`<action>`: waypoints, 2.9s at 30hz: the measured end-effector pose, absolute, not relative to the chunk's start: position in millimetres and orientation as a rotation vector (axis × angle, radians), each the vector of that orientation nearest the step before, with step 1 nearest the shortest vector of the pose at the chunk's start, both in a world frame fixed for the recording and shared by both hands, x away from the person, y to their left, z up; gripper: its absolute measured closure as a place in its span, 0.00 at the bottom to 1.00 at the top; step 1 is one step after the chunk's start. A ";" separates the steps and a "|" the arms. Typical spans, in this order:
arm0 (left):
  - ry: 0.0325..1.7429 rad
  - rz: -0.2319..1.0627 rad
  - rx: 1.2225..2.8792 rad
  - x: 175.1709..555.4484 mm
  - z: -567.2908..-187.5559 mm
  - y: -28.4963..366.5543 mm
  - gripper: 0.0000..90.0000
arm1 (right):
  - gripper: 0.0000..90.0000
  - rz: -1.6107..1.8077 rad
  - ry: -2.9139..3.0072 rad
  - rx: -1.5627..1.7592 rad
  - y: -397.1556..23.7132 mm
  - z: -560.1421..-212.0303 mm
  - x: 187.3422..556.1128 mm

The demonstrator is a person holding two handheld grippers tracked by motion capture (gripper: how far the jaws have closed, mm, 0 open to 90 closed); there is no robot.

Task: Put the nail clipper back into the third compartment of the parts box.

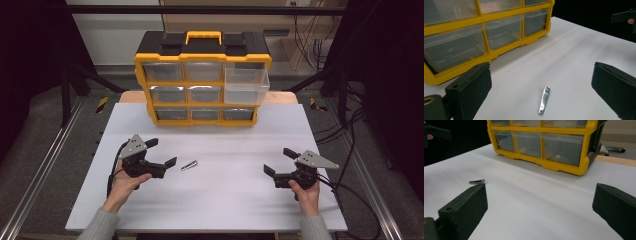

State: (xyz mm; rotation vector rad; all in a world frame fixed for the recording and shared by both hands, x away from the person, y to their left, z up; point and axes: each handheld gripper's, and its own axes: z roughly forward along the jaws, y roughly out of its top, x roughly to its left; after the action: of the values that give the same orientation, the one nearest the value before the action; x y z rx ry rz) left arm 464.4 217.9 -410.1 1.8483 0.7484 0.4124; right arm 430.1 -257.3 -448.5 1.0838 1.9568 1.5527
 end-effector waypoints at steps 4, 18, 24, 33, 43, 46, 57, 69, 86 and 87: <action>0.739 0.407 1.857 467.1 -409.7 210.7 0.03 | 0.00 1.551 1.959 1.085 -257.3 -448.5 430.1; 0.729 0.385 1.887 478.2 -410.9 190.8 0.03 | 0.00 1.547 1.965 1.088 -257.2 -449.3 430.3; 0.736 0.378 1.913 483.3 -414.7 181.8 0.03 | 0.00 1.548 1.964 1.089 -257.2 -449.3 430.3; 0.740 0.368 1.955 490.9 -422.4 170.3 0.03 | 0.00 1.548 1.965 1.088 -257.0 -449.4 430.4; 0.745 0.354 2.010 498.6 -434.0 158.5 0.04 | 0.00 1.548 1.966 1.089 -256.8 -449.6 430.4; 0.742 0.349 2.034 500.6 -438.2 154.6 0.04 | 0.00 1.548 1.966 1.090 -256.8 -449.5 430.4; 0.760 0.328 2.085 506.6 -451.1 147.1 0.04 | 0.00 1.548 1.966 1.086 -256.6 -449.8 430.9; 0.790 0.304 2.155 511.4 -464.8 141.8 0.07 | 0.00 1.544 1.977 1.087 -255.7 -450.6 431.1; 0.832 0.358 2.226 510.3 -476.5 139.0 0.29 | 0.00 1.545 1.978 1.093 -256.3 -450.9 431.5; 0.832 0.358 2.226 510.1 -476.5 138.7 0.31 | 0.00 1.544 1.978 1.093 -256.2 -451.0 431.5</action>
State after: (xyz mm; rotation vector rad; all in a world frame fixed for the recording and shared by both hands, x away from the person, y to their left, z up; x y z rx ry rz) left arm 510.1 138.7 -476.5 2.2262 0.8317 0.3581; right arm 431.5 -256.2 -451.0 1.0935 1.9780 1.5443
